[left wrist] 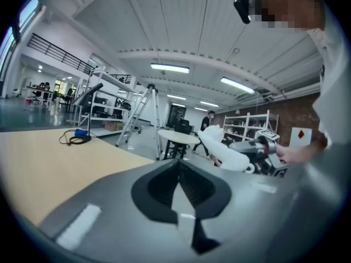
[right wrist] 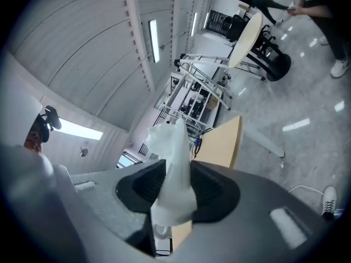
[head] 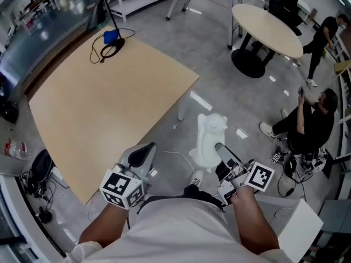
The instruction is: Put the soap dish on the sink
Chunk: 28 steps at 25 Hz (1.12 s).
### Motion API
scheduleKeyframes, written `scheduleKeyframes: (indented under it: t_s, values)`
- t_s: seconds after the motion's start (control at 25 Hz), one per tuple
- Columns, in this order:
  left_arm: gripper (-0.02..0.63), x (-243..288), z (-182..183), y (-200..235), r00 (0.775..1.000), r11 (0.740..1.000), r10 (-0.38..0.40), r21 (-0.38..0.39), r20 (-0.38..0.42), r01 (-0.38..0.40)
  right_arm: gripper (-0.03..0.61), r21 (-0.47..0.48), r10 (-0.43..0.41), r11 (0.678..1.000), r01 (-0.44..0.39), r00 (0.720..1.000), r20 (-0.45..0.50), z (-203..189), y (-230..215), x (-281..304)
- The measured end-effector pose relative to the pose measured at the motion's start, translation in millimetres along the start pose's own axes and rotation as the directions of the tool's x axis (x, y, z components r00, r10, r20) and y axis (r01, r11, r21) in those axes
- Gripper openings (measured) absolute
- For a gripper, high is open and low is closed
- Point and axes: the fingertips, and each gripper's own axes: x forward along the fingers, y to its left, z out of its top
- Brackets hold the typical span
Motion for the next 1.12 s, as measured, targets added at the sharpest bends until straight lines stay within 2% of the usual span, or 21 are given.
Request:
scheduleKeyframes:
  t_s: [0.32,0.44,0.6,0.76,0.84,0.96,1.12]
  values:
    - [0.008,98,25,-52,0.993,0.992,-0.116,0.041,-0.002,0.116,0.141,-0.019,-0.053,0.998,0.056,0.991,0.12,78,-40,-52]
    - [0.008,128,31,-72,0.991,0.989,-0.136,0.058,-0.015,0.137,0.141,0.012,-0.068,0.998,0.067,0.985,0.162,99,-54,-73]
    - [0.008,167,37,-101,0.982,0.98,-0.185,0.073,-0.031,0.186,0.141,0.034,-0.078,0.997,0.072,0.975,0.208,121,-72,-102]
    - [0.008,202,38,-131,0.968,0.968,-0.246,0.044,-0.048,0.248,0.141,0.042,-0.099,0.995,0.091,0.961,0.26,138,-88,-130]
    - [0.008,213,43,-144,0.96,0.957,-0.276,0.075,-0.054,0.28,0.141,0.04,-0.11,0.994,0.102,0.952,0.286,147,-92,-140]
    - [0.008,226,48,-153,0.953,0.947,-0.297,0.108,-0.063,0.302,0.141,0.04,-0.12,0.993,0.113,0.94,0.32,160,-96,-151]
    - [0.008,245,45,-157,0.946,0.942,-0.31,0.105,-0.093,0.319,0.141,0.053,-0.141,0.99,0.131,0.926,0.351,174,-104,-163]
